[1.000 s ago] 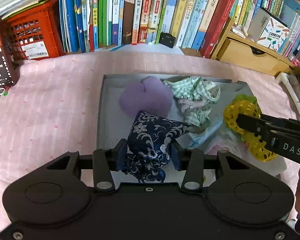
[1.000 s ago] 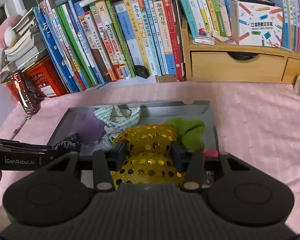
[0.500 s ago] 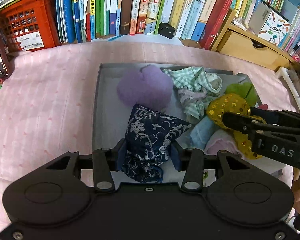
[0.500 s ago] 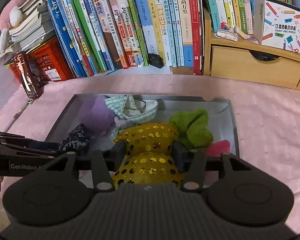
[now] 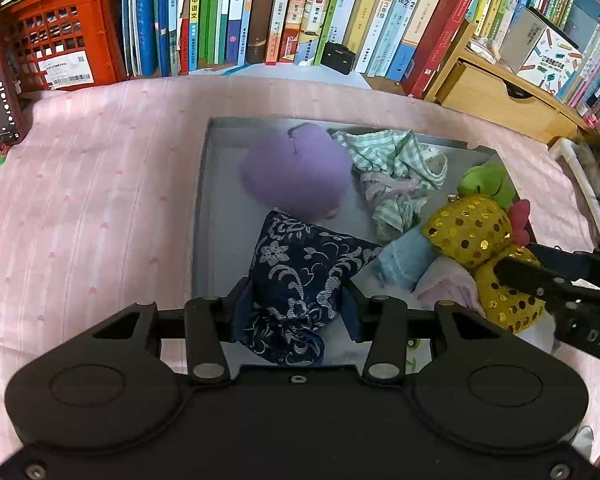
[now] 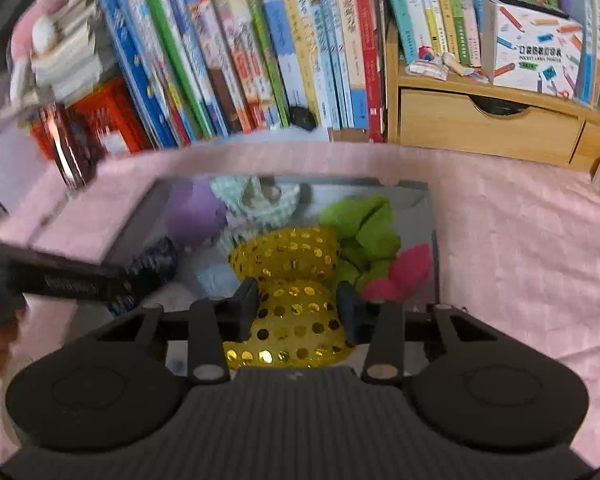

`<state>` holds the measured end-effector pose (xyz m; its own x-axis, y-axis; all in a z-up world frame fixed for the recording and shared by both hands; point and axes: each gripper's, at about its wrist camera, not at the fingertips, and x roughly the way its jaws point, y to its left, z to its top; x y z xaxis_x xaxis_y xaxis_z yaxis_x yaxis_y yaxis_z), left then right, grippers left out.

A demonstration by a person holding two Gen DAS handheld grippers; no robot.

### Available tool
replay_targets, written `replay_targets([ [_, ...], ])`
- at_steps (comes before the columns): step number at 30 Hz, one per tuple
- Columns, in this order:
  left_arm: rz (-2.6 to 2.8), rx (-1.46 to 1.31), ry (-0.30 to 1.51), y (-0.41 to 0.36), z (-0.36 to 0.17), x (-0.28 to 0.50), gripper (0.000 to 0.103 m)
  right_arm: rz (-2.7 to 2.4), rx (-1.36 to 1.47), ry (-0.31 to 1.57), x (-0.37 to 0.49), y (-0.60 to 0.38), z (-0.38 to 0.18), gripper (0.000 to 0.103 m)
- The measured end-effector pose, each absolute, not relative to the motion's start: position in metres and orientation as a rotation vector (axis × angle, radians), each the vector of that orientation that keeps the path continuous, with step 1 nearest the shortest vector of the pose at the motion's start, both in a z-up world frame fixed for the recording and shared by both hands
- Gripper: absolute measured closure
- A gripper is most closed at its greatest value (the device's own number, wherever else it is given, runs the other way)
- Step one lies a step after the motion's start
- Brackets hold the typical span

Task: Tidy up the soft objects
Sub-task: 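Lower the floral pouch into the box with the left gripper while the right gripper lowers the gold bow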

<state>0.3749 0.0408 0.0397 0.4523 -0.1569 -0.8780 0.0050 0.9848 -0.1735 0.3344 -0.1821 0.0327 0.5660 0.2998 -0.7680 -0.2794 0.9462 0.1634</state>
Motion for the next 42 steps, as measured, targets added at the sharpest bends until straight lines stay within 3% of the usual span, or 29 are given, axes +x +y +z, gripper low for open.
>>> replay_targets([
  [16, -0.109, -0.172, 1.09, 0.041, 0.044, 0.367, 0.054, 0.259, -0.102, 0.928, 0.346, -0.156, 0.021, 0.056],
  [26, -0.118, -0.157, 1.074, 0.039, 0.046, 0.365, 0.044, 0.392, 0.053, 0.951, 0.352, -0.165, 0.017, 0.056],
  [31, -0.118, -0.16, 1.074, 0.039, 0.046, 0.365, 0.043, 0.251, -0.099, 0.973, 0.355, -0.162, 0.008, 0.056],
  [33, -0.117, -0.16, 1.073, 0.038, 0.047, 0.364, 0.041, 0.261, -0.073, 0.97, 0.354, -0.165, 0.01, 0.055],
  [35, -0.12, -0.16, 1.073, 0.037, 0.047, 0.363, 0.039, 0.257, -0.056, 0.965, 0.354, -0.167, 0.011, 0.041],
  [42, -0.131, -0.159, 1.055, 0.034, 0.056, 0.357, 0.033, 0.26, -0.004, 0.936, 0.35, -0.175, 0.024, 0.035],
])
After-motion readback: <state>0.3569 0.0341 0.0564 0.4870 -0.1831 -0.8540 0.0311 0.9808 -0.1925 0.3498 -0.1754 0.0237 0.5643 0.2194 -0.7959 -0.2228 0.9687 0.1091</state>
